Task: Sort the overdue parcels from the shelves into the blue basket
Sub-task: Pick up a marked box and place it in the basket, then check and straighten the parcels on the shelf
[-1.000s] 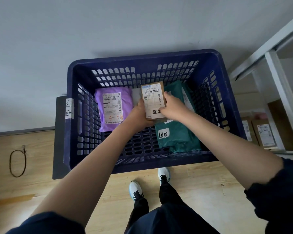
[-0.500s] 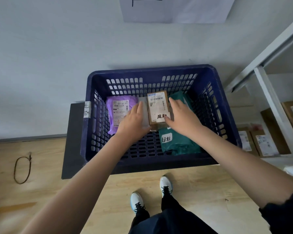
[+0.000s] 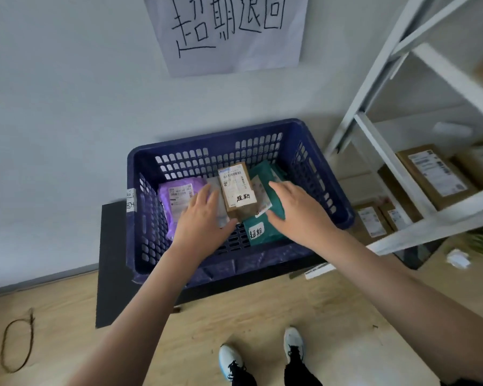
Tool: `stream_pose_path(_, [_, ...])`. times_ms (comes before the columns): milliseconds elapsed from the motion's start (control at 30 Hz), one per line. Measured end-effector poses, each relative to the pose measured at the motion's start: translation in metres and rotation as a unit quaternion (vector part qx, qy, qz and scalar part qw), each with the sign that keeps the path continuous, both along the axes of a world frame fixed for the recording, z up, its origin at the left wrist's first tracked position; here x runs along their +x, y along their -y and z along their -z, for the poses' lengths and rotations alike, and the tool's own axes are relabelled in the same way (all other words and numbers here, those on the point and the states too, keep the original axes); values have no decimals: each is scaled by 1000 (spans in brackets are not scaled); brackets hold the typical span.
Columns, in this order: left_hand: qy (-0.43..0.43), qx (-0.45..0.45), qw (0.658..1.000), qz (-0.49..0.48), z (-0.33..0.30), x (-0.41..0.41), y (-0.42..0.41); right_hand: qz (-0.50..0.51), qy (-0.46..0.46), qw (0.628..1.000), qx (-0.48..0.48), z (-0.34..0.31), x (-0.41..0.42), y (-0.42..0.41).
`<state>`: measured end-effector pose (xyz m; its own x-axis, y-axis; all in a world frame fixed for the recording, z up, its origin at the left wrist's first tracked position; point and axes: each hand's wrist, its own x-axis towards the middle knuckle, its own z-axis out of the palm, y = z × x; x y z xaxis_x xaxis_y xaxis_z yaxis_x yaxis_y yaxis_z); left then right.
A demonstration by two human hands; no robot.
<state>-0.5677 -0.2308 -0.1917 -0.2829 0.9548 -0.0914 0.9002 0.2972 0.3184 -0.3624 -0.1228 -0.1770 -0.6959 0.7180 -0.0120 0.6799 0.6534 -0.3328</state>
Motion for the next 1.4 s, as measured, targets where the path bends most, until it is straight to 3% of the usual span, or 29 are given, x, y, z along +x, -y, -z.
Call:
stream_pose_path(267, [-13,12,999,36,-17,90,18,24,-5,1000,16,-13,100,18])
stream_pose_path(667, [13,21,995,100,-27,347,3,92,7,995,29,-37,360,32])
stream_pose_path(900, [1,17,989,147,-27,453,-18,145,5,989,18,-31,477,21])
stream_pose_path(1133, [-2,1,987,163,-21,520,-72,179,-6,984,-11,-23,546,-24])
stream_pose_path(1400, [19,39,989,140,-19,595,-174,166,-8,986,12,-22,609,-136])
